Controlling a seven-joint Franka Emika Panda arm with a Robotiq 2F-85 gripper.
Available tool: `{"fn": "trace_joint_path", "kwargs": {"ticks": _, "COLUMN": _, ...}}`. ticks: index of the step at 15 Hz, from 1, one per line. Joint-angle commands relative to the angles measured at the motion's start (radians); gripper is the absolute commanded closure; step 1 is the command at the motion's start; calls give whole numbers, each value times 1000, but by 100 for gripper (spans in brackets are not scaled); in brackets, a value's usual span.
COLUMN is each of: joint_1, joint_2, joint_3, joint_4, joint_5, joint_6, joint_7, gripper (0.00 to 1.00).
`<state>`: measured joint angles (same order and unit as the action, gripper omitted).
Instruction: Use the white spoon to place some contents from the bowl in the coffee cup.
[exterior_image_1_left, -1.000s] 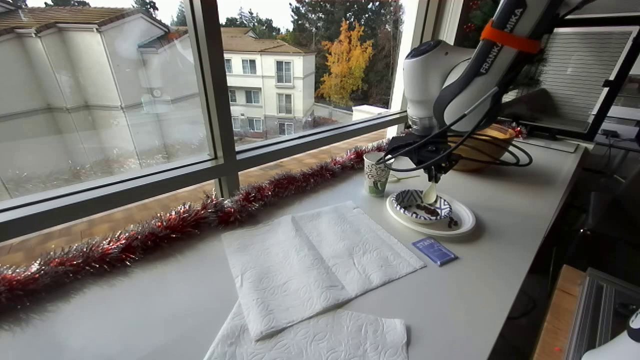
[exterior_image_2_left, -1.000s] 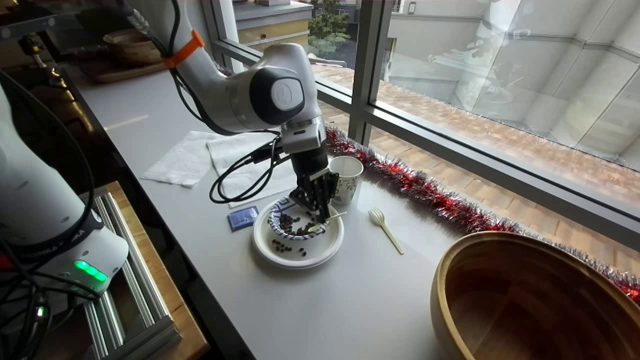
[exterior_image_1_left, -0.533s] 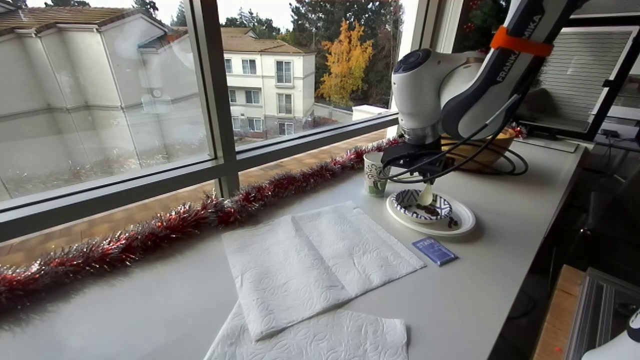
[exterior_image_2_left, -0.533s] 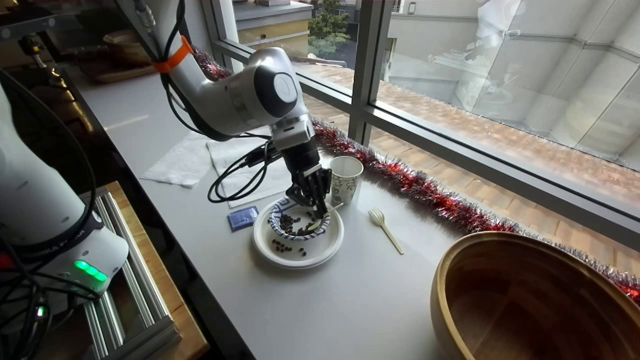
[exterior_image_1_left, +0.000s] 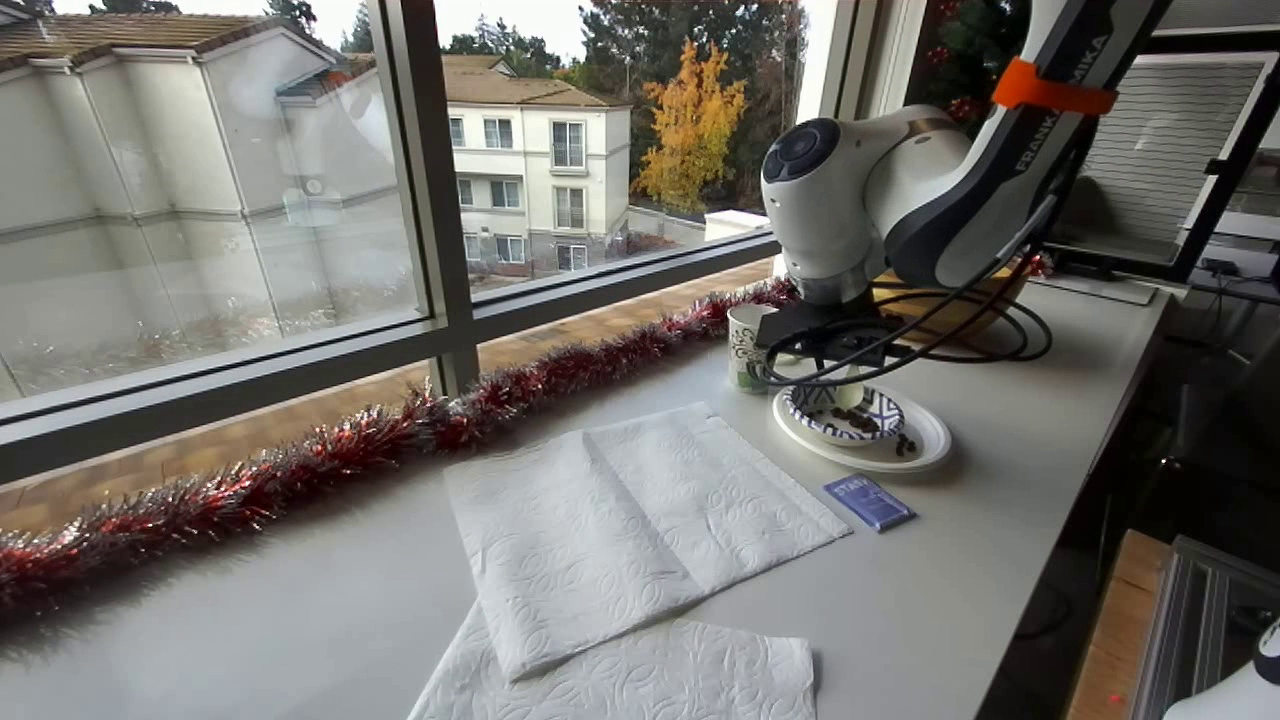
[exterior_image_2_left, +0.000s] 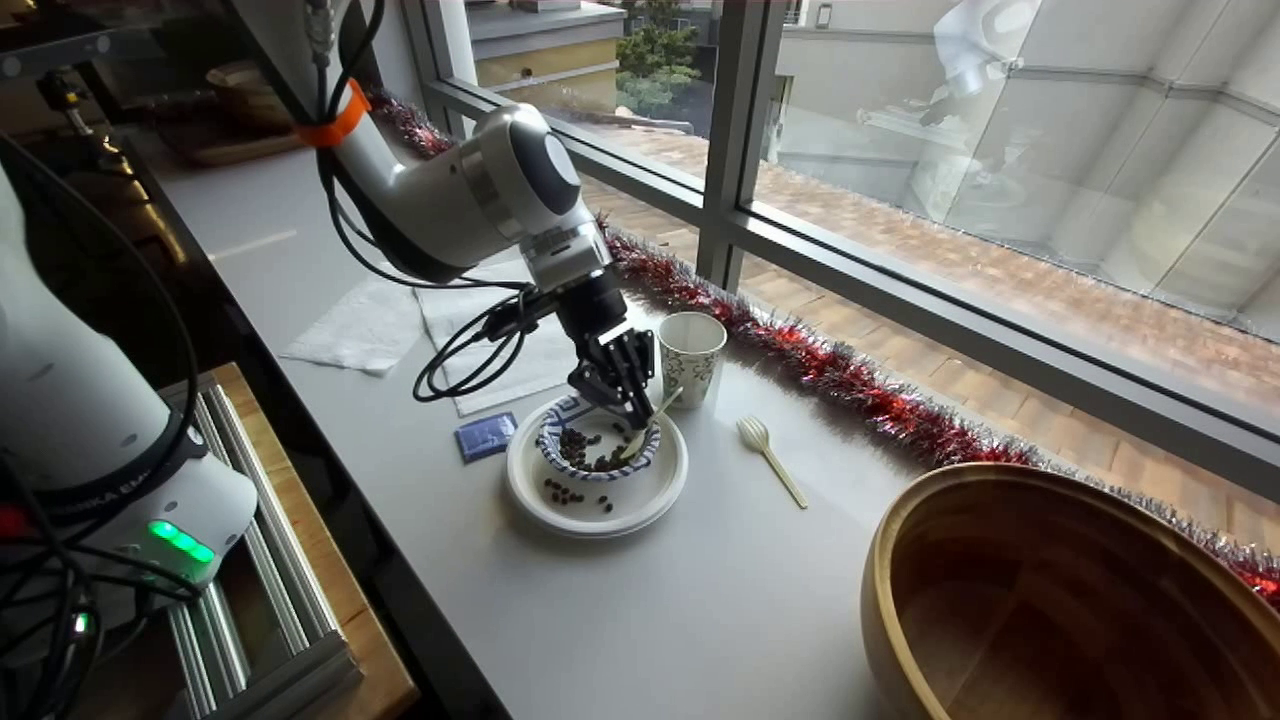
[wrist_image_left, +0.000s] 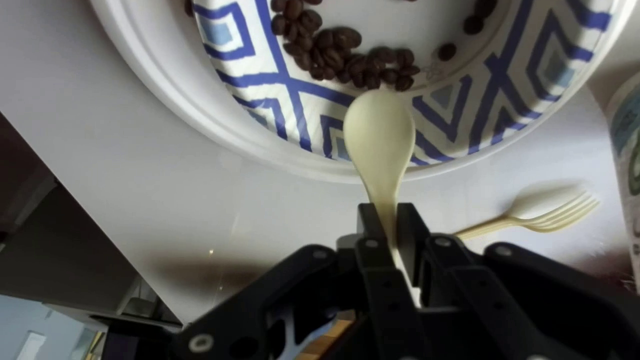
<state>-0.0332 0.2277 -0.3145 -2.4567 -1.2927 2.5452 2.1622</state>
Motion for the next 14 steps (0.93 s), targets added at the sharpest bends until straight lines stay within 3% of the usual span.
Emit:
{"fn": "trace_joint_path", "kwargs": {"ticks": 1, "joint_1": -43, "joint_2": -19, "joint_3": 48, "joint_4": -15, "joint_5": -88, "joint_6": -55, "joint_7": 78, "gripper": 97}}
{"fn": "trace_joint_path", "kwargs": {"ticks": 14, "joint_1": -96, "joint_2": 26, "joint_3": 125, "joint_4": -11, "joint_5": -13, "joint_6": -83, "joint_7": 19, "gripper": 97}}
